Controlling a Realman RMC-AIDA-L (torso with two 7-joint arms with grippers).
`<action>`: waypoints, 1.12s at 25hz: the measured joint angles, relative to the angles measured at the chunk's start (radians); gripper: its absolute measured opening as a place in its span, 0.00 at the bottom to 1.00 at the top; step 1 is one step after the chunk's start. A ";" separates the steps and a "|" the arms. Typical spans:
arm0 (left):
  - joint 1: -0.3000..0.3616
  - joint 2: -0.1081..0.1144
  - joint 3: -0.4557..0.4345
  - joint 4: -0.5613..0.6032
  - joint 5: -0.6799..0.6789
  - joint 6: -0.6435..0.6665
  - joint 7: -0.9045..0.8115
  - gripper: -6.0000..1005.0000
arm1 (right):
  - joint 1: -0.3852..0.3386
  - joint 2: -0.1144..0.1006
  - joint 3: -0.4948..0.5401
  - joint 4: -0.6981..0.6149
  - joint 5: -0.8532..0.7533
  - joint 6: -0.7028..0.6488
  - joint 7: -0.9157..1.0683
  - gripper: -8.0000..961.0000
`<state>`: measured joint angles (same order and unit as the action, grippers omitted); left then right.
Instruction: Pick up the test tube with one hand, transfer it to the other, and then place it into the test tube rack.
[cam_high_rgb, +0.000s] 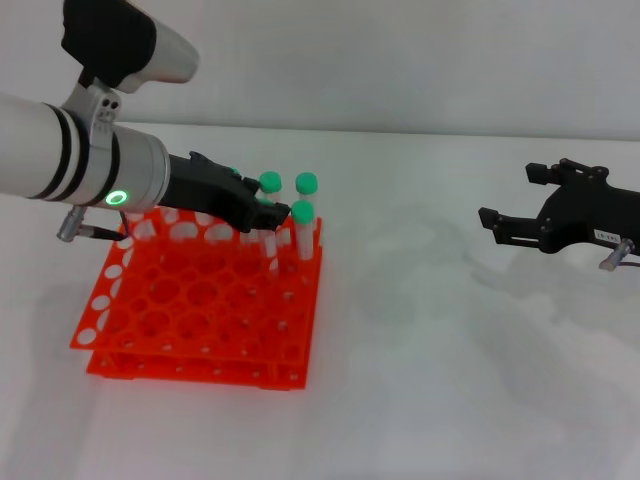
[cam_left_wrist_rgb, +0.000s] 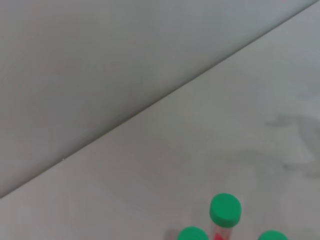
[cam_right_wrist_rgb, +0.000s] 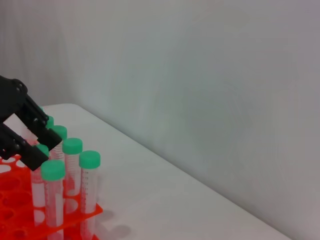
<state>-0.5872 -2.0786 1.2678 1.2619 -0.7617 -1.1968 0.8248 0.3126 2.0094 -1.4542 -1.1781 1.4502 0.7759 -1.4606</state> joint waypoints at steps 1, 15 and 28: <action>0.001 0.000 -0.004 0.002 -0.001 0.000 0.000 0.36 | 0.000 0.000 0.000 0.000 0.000 0.000 0.000 0.91; 0.319 -0.002 -0.037 0.313 -0.291 0.004 0.168 0.77 | -0.020 -0.001 0.037 -0.016 0.026 0.013 -0.013 0.91; 0.585 0.000 -0.120 -0.290 -1.286 -0.155 1.155 0.80 | -0.045 -0.004 0.460 0.318 0.319 0.420 -0.370 0.91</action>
<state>-0.0022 -2.0788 1.1480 0.9721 -2.0473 -1.3514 1.9794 0.2678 2.0051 -0.9942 -0.8598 1.7690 1.1960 -1.8306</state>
